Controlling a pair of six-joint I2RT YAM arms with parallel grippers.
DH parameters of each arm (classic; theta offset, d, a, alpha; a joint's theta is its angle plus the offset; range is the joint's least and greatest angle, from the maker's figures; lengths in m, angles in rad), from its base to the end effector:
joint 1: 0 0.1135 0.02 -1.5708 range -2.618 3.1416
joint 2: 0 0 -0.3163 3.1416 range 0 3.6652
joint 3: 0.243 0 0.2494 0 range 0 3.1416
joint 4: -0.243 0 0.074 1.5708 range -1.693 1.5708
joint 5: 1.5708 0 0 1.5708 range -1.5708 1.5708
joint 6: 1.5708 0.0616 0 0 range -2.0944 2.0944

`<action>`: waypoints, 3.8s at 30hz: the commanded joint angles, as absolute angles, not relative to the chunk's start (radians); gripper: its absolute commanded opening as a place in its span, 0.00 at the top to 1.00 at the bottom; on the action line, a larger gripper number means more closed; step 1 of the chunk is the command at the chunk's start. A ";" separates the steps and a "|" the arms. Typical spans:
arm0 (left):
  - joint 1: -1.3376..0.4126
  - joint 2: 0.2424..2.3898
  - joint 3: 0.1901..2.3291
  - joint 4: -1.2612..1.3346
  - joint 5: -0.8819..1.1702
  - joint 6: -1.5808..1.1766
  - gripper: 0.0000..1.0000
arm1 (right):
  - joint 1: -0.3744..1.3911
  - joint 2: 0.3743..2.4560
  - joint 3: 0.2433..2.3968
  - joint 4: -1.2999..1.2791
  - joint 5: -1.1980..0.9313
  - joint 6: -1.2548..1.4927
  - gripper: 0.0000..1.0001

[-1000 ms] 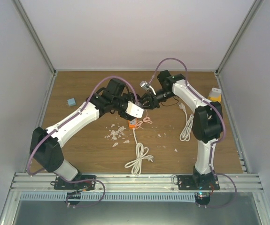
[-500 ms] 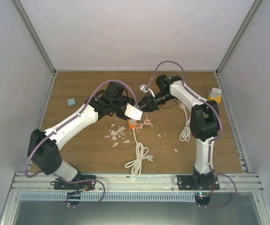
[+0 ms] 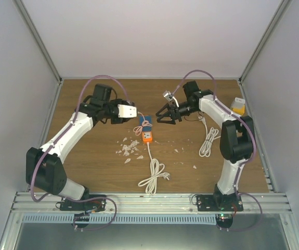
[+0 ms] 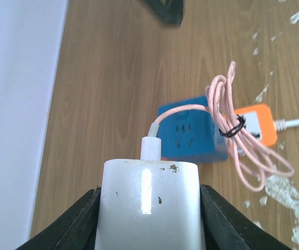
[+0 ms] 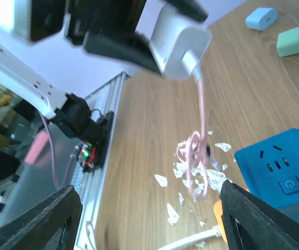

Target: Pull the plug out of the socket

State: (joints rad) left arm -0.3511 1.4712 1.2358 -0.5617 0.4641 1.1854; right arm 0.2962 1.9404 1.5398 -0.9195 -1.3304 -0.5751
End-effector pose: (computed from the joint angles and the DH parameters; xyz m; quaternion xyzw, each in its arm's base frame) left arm 0.2986 -0.1388 0.3378 0.6887 0.5878 -0.0460 0.4220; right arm 0.3676 0.1747 0.2834 -0.3994 0.6751 0.5928 0.1825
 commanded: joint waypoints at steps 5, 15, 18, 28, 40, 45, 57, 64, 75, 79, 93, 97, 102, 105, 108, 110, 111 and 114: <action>-0.115 1.408 1.125 -0.572 0.580 1.159 0.79 | 0.303 1.774 1.357 -0.534 -1.104 -0.393 0.21; 0.215 1.468 0.966 -0.544 0.632 1.220 0.79 | 0.429 1.722 1.278 -0.575 -0.969 -0.553 0.23; 0.307 1.534 0.953 -0.524 0.648 1.222 0.79 | 0.492 1.726 1.255 -0.579 -0.933 -0.588 0.25; 0.473 1.721 0.970 -0.469 0.619 1.184 0.77 | 0.666 1.783 1.226 -0.564 -0.792 -0.635 0.31; 0.489 1.777 0.955 -0.426 0.590 1.131 0.63 | 0.788 1.854 1.166 -0.500 -0.650 -0.632 0.31; 0.488 1.768 0.952 -0.442 0.574 1.132 0.37 | 0.788 1.894 1.146 -0.469 -0.591 -0.615 0.31; 0.488 1.654 0.927 -0.455 0.606 1.147 0.01 | 0.742 1.943 1.148 -0.493 -0.598 -0.606 0.31; 0.486 1.650 0.953 -0.476 0.613 1.145 0.01 | 0.681 1.974 1.176 -0.542 -0.727 -0.594 0.31; 0.465 1.596 0.975 -0.519 0.608 1.143 0.01 | 0.583 1.977 1.201 -0.567 -0.893 -0.537 0.30; 0.453 1.575 0.959 -0.518 0.611 1.145 0.01 | 0.573 1.993 1.197 -0.578 -0.868 -0.557 0.30; 0.336 1.506 0.970 -0.534 0.645 1.089 0.01 | 0.432 1.938 1.155 -0.592 -0.613 -0.650 0.30; 0.307 1.490 0.968 -0.523 0.648 1.075 0.01 | 0.380 1.898 1.119 -0.540 -0.557 -0.627 0.30; 0.282 1.496 0.974 -0.519 0.659 1.049 0.01 | 0.340 1.868 1.116 -0.428 -0.509 -0.572 0.27; 0.268 1.495 0.972 -0.512 0.659 1.035 0.01 | 0.339 1.852 1.121 -0.383 -0.510 -0.567 0.22; 0.260 1.483 0.969 -0.497 0.658 1.025 0.01 | 0.340 1.831 1.111 -0.337 -0.530 -0.588 0.17; 0.257 1.474 0.972 -0.490 0.657 1.016 0.01 | 0.339 1.825 1.101 -0.308 -0.533 -0.618 0.15; 0.255 1.470 0.974 -0.486 0.656 1.009 0.01 | 0.339 1.827 1.103 -0.302 -0.530 -0.631 0.14; 0.255 1.457 0.986 -0.492 0.674 1.002 0.01 | 0.338 1.831 1.124 -0.308 -0.545 -0.674 0.13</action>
State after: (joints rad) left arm 0.2623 1.5017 0.9665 -0.5266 0.6319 1.0275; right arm 0.3496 1.8542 1.1137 -0.3580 -0.5430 -0.6106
